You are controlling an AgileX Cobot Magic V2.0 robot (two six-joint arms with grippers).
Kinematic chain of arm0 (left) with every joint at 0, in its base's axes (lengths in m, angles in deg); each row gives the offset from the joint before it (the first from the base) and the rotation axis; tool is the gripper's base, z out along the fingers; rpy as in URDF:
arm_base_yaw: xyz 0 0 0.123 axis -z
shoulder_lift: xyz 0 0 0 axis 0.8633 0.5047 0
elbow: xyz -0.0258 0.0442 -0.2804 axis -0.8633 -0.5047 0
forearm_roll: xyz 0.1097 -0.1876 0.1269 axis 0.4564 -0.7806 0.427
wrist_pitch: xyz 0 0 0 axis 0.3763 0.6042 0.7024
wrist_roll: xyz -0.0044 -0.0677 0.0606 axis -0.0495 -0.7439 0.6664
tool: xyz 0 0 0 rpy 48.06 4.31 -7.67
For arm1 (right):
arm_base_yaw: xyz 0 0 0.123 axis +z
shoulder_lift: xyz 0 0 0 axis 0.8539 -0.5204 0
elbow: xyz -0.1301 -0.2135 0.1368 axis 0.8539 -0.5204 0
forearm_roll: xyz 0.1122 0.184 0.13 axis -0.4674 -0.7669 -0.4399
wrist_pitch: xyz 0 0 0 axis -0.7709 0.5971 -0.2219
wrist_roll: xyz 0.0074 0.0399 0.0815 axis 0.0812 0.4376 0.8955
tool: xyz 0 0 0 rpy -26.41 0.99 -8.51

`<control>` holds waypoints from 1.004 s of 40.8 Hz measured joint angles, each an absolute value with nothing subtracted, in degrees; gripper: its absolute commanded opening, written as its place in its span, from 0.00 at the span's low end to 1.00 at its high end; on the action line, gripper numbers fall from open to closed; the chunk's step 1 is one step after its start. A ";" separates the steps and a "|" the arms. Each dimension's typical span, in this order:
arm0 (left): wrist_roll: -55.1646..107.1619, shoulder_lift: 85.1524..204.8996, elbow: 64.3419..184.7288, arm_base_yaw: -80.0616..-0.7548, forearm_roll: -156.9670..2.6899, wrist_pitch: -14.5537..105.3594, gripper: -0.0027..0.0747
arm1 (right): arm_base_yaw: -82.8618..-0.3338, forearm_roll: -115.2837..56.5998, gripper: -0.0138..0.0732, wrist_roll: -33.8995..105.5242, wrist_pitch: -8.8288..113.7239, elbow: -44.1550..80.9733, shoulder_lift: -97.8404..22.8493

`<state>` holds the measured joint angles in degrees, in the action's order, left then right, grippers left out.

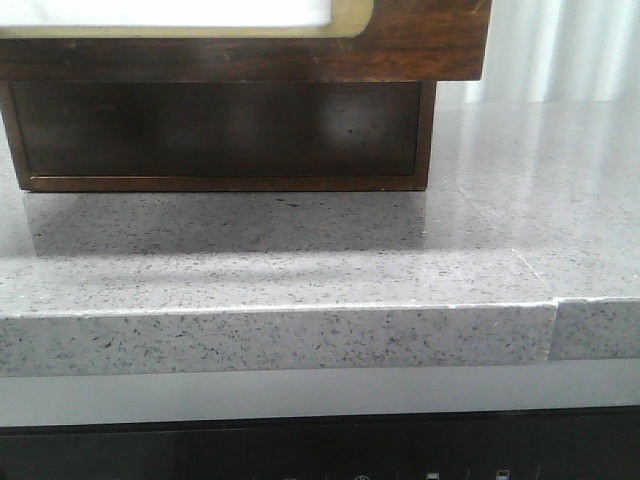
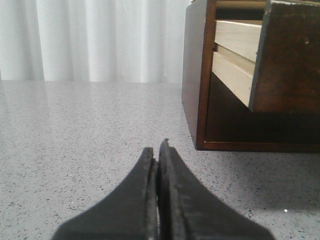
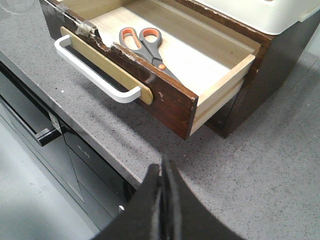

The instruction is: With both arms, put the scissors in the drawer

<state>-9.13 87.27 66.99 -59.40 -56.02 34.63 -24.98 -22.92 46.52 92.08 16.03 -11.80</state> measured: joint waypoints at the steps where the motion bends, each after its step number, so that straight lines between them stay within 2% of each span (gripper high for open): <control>1: -9.13 87.27 66.99 -59.40 -56.02 34.63 0.01 | -24.98 -22.92 0.02 46.52 92.08 16.03 -11.80; 11: -9.13 87.27 66.99 -59.40 -56.02 34.63 0.01 | -25.53 -22.92 0.02 46.52 91.62 14.87 -11.10; 16: -9.13 87.27 66.99 -59.40 -56.02 34.63 0.01 | -31.28 -22.17 0.02 46.52 88.28 10.60 -8.25; 29: -9.13 87.27 66.99 -59.40 -56.02 34.63 0.01 | -49.26 -18.05 0.02 46.52 65.43 -15.47 9.48; 41: -9.13 87.27 66.99 -59.40 -56.02 34.63 0.01 | -56.34 -17.92 0.02 46.52 50.29 -36.07 21.15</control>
<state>-9.13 87.27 66.99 -59.40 -56.02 34.63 -56.34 -17.92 46.52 50.29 -36.07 21.15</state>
